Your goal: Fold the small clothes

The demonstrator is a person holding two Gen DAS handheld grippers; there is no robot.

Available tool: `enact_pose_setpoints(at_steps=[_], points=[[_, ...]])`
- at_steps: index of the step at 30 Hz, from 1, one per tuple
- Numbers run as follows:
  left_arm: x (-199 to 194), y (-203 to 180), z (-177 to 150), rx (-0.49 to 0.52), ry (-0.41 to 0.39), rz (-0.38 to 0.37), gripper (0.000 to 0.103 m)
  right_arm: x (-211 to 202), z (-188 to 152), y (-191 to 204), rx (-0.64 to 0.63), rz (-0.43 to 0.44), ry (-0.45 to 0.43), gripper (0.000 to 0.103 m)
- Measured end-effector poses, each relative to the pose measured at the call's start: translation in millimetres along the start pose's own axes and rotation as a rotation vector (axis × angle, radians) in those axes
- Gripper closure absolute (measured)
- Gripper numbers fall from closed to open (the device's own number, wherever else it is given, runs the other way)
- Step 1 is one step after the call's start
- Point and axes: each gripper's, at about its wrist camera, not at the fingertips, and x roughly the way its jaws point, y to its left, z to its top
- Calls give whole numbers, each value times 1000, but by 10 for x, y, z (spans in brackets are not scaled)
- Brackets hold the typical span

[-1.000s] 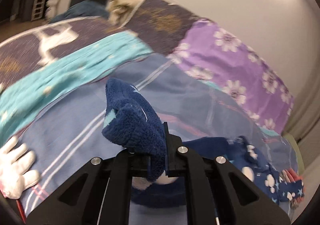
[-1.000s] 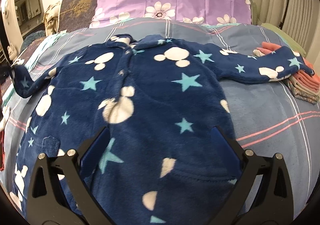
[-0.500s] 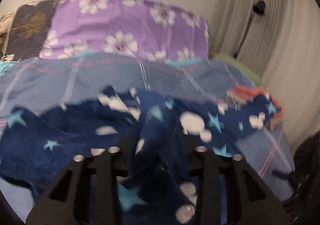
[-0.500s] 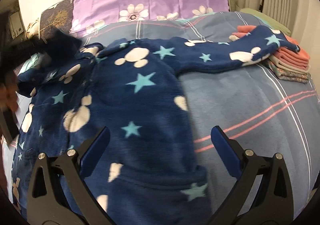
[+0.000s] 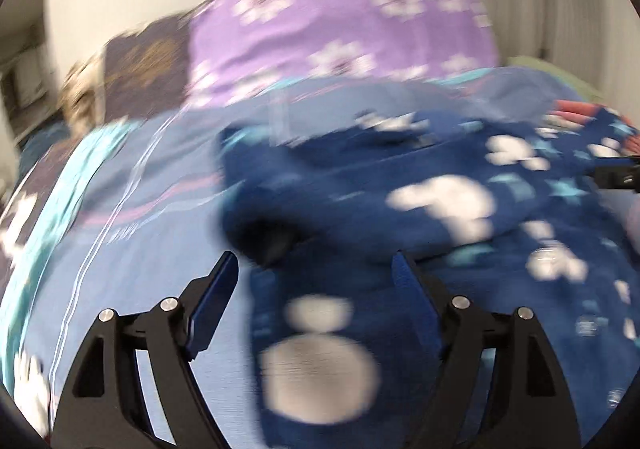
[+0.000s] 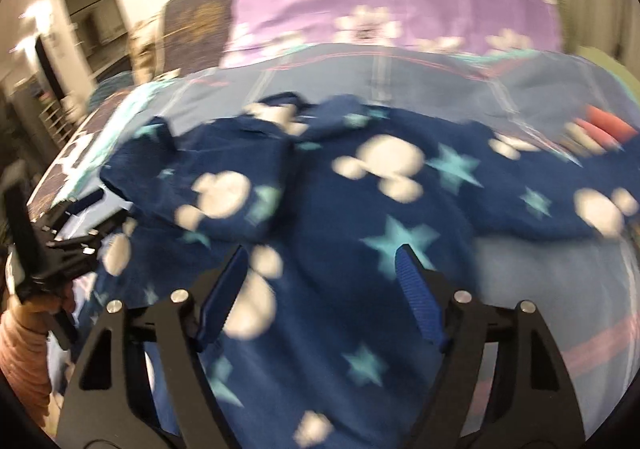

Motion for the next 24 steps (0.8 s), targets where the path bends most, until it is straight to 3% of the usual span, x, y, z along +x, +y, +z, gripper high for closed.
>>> enact_pose_setpoints(at_steps=[4, 7, 8, 9, 11, 12, 14, 17, 21, 24], points=[[261, 304, 81, -114, 49, 1, 24, 623, 307, 106, 57, 76, 94, 26], [421, 422, 157, -154, 61, 64, 24, 1059, 405, 120, 126, 79, 173, 26], [465, 458, 176, -161, 62, 92, 24, 1152, 413, 117, 148, 77, 192, 31], [502, 487, 182, -164, 68, 117, 24, 1206, 417, 126, 164, 70, 202, 67], [519, 482, 175, -160, 70, 143, 23, 1085, 459, 147, 170, 95, 143, 91], [522, 483, 158, -151, 70, 157, 22, 990, 485, 153, 161, 108, 109, 94], [513, 470, 137, -138, 66, 174, 22, 669, 564, 135, 125, 56, 5, 94], [439, 373, 149, -99, 42, 192, 22, 252, 658, -34, 71, -135, -126, 94], [395, 141, 142, 20, 33, 201, 22, 445, 597, -460, 140, -165, -14, 89], [345, 70, 128, 61, 40, 191, 22, 660, 398, -742, 207, -238, 61, 89]])
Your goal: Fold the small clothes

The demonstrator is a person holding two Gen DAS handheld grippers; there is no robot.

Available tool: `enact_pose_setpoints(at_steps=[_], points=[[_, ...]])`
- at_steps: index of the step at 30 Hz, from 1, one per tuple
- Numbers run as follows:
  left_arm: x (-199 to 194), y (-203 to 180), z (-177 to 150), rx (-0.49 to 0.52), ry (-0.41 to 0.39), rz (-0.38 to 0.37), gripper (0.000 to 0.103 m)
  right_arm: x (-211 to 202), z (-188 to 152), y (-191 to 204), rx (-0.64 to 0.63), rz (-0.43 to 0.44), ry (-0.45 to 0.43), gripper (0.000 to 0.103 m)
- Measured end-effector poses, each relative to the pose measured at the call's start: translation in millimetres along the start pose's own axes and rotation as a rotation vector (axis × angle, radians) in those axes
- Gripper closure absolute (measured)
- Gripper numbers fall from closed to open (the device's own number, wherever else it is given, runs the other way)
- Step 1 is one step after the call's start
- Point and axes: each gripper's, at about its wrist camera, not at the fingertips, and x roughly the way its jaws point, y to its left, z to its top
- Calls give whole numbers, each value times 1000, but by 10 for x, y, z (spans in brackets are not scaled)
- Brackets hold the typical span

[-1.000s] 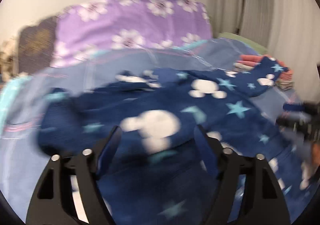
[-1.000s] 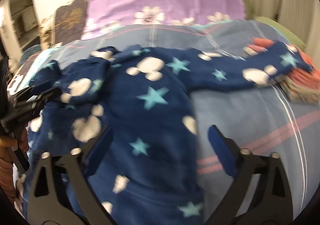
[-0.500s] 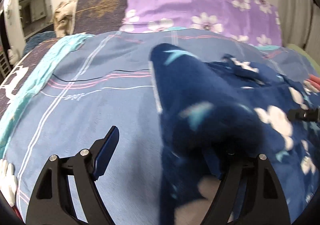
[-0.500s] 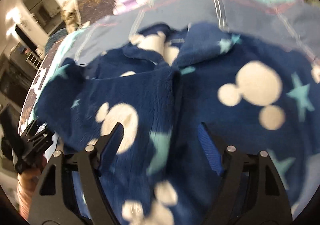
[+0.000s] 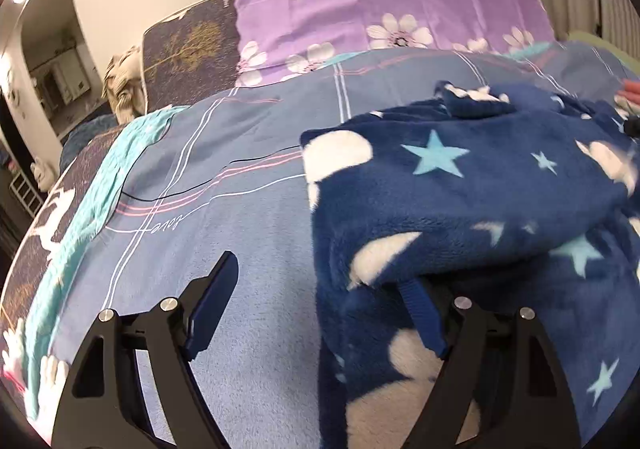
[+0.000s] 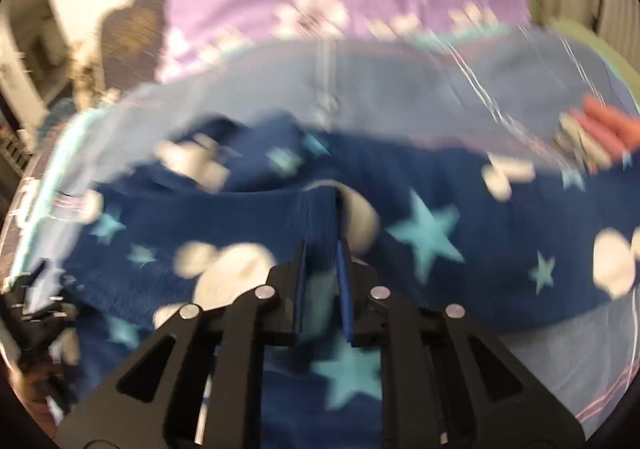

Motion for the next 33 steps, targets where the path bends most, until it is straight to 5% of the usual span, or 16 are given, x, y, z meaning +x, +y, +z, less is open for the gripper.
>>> enact_pose_setpoints(at_steps=[5, 10, 12, 14, 15, 18, 21, 27, 29, 33], points=[[-276, 40, -52, 43, -7, -58, 24, -242, -128, -159, 55, 74, -44, 88], [-651, 82, 169, -4, -113, -170, 65, -556, -177, 122, -48, 254, -93, 88], [-640, 24, 339, -48, -140, -257, 65, -457, -244, 241, -65, 327, -50, 87], [-476, -104, 426, -68, -107, -340, 65, -247, -277, 309, -83, 270, 12, 86], [-275, -215, 441, -76, -47, -389, 65, -55, -340, 311, -92, 173, 62, 89], [323, -507, 254, -89, 148, -404, 63, 7, -442, 251, -93, 195, 18, 92], [320, -515, 219, -99, 112, -409, 61, -235, -428, 158, -80, 183, 5, 91], [341, -494, 207, -116, 105, -431, 60, -1301, -221, -1085, 210, 1, -324, 61], [328, -541, 210, -97, 102, -411, 60, -1647, -119, -1755, 367, -69, -386, 51], [312, -537, 200, -86, 99, -397, 60, -1876, -2, -2828, 573, -154, -398, 49]])
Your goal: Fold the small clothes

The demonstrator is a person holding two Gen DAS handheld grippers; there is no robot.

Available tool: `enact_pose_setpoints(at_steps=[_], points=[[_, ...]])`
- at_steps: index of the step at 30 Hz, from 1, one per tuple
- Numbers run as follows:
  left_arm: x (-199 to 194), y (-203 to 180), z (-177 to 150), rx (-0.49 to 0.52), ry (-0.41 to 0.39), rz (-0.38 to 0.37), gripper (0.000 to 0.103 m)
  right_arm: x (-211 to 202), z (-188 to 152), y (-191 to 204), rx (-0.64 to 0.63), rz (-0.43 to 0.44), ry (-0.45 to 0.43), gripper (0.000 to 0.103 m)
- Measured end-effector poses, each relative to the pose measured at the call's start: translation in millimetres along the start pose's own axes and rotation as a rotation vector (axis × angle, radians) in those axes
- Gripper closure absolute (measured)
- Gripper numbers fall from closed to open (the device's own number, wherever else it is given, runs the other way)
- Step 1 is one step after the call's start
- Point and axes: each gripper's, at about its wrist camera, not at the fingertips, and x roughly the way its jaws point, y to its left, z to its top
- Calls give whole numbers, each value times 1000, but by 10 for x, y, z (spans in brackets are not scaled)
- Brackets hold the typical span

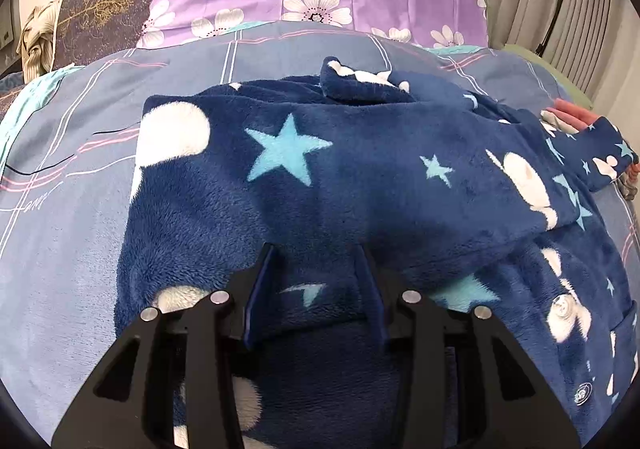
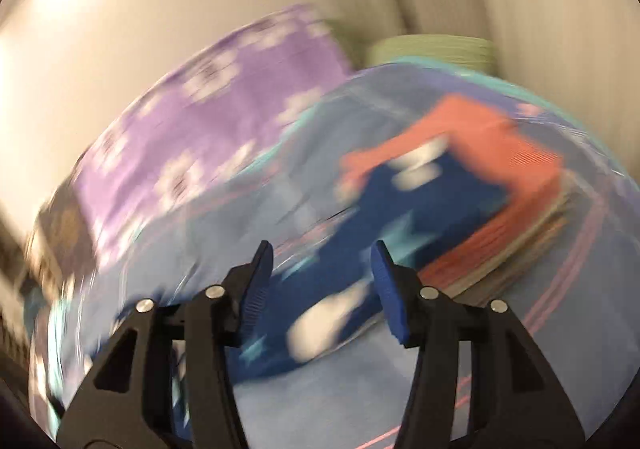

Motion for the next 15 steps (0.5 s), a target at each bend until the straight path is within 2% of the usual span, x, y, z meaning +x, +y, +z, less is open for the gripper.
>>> enact_pose_setpoints(at_steps=[2, 4, 8, 10, 11, 12, 13, 15], points=[[-9, 13, -6, -4, -1, -5, 60, 124, 194, -314, 74, -50, 18, 48], [-7, 20, -11, -5, -2, -5, 60, 268, 291, -572, 148, -49, 45, 48], [-2, 11, -11, 0, -3, 0, 60, 547, 250, -832, 241, -63, 111, 46], [-2, 10, -8, 0, -3, 0, 60, 597, 174, -912, 273, -32, 134, 48], [-2, 12, -7, 0, -3, 0, 60, 625, 134, -898, 275, -25, 139, 59], [-2, 10, -8, 1, -3, 0, 60, 619, 108, -883, 260, -30, 138, 78], [-3, 11, -9, 1, -3, 1, 60, 608, 97, -837, 243, -39, 129, 85], [-3, 8, -8, 0, -4, 0, 60, 488, 121, -641, 189, -65, 58, 86]])
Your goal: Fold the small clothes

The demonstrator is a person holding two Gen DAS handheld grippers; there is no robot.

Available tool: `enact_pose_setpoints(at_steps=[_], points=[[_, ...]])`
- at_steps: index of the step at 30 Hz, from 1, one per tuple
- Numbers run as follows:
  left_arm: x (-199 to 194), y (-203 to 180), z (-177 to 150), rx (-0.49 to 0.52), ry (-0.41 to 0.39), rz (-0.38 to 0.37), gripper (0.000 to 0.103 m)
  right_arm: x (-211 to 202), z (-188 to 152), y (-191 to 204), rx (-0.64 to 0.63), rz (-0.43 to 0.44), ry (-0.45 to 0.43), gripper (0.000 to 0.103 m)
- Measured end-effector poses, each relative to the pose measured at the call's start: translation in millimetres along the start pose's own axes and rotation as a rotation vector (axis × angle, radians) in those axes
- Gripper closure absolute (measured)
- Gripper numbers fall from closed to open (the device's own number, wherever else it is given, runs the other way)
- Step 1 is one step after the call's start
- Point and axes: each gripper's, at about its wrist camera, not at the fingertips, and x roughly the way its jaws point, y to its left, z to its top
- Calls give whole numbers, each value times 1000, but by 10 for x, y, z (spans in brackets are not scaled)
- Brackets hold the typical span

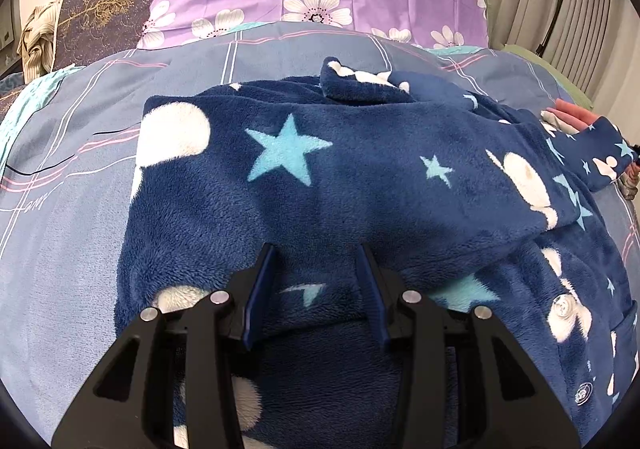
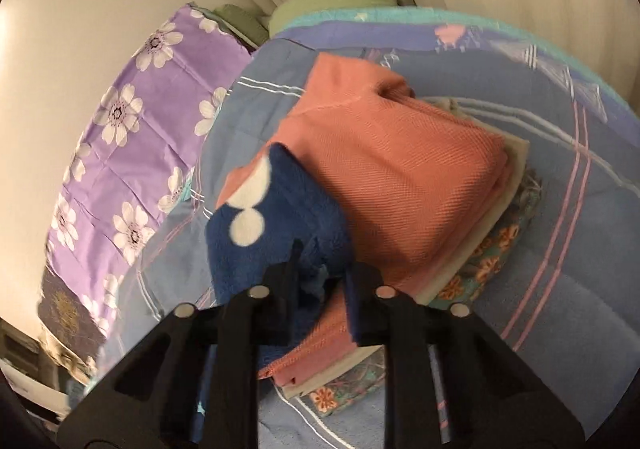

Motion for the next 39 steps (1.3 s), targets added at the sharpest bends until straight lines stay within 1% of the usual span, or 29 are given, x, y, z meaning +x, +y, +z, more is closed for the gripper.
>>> enact_pose_setpoints(at_steps=[2, 3, 5, 6, 7, 8, 9, 10, 11, 12, 14, 15, 17, 19, 20, 22, 23, 24, 26, 27, 28, 29, 31, 33, 35, 36, 37, 38, 39], points=[[1, 1, 1, 1, 0, 1, 60, -178, -66, 279, -72, 25, -61, 86], [0, -1, 0, 1, 0, 1, 60, -297, -151, 507, -123, 73, -82, 86], [-3, 3, -1, 2, -1, 2, 60, -460, -347, 929, -210, 191, -74, 87], [-3, 3, 0, 2, -1, 1, 60, -549, -526, 1227, -266, 279, -56, 87], [-5, 10, -1, 0, -2, 0, 60, -606, -694, 1461, -315, 345, -36, 87], [-4, 2, 1, 0, -2, 0, 60, -651, -888, 1696, -368, 406, -9, 87], [-6, 6, 1, -1, -3, -2, 60, -686, -1188, 2008, -444, 482, 35, 87], [-8, 13, 2, -3, -3, -5, 60, -698, -1466, 2254, -508, 540, 78, 87], [-12, 19, 3, -5, -4, -7, 60, -702, -1664, 2417, -550, 579, 113, 87], [-13, 26, 5, -8, -4, -11, 60, -668, -1984, 2628, -603, 630, 174, 87], [-18, 37, 7, -12, -6, -17, 60, -559, -2498, 2884, -677, 681, 282, 87], [-20, 44, 9, -14, -7, -20, 60, -468, -2782, 2997, -725, 687, 343, 87], [-21, 62, 13, -22, -8, -31, 59, -296, -3198, 3083, -780, 652, 415, 87], [-32, 93, 19, -32, -12, -48, 58, -172, -3358, 3060, -781, 633, 464, 87], [-64, 123, 26, -43, -23, -71, 57, -125, -3401, 3028, -774, 629, 480, 87], [-139, 134, 43, -61, -44, -105, 51, -89, -3437, 2930, -760, 627, 487, 87], [-213, 126, 67, -82, -60, -146, 51, -75, -3421, 2886, -755, 631, 485, 87], [-286, 94, 101, -103, -76, -210, 51, -75, -3408, 2852, -750, 638, 482, 87], [-377, -33, 179, -114, -95, -302, 44, -52, -3395, 2824, -744, 644, 478, 87], [-394, -130, 224, -99, -93, -330, 38, -52, -3383, 2807, -741, 646, 474, 87], [-381, -261, 289, -71, -82, -358, 35, -89, -3392, 2737, -742, 650, 467, 87], [-347, -350, 331, -56, -70, -370, 34, -91, -3407, 2733, -747, 650, 461, 87], [-193, -538, 454, -39, -23, -399, 29, -122, -3469, 2727, -773, 649, 439, 87], [-16, -620, 546, -47, 21, -419, 29, -164, -3508, 2709, -808, 648, 413, 87], [205, -655, 615, -89, 72, -426, 29, -184, -3535, 2685, -827, 655, 393, 87], [307, -672, 636, -116, 95, -438, 30, -183, -3533, 2667, -826, 661, 393, 87], [375, -703, 653, -135, 111, -454, 46, -173, -3535, 2648, -823, 667, 393, 87], [447, -745, 667, -139, 124, -472, 60, -161, -3535, 2629, -818, 676, 396, 87], [484, -788, 679, -126, 129, -467, 83, -159, -3532, 2623, -817, 682, 399, 85]])
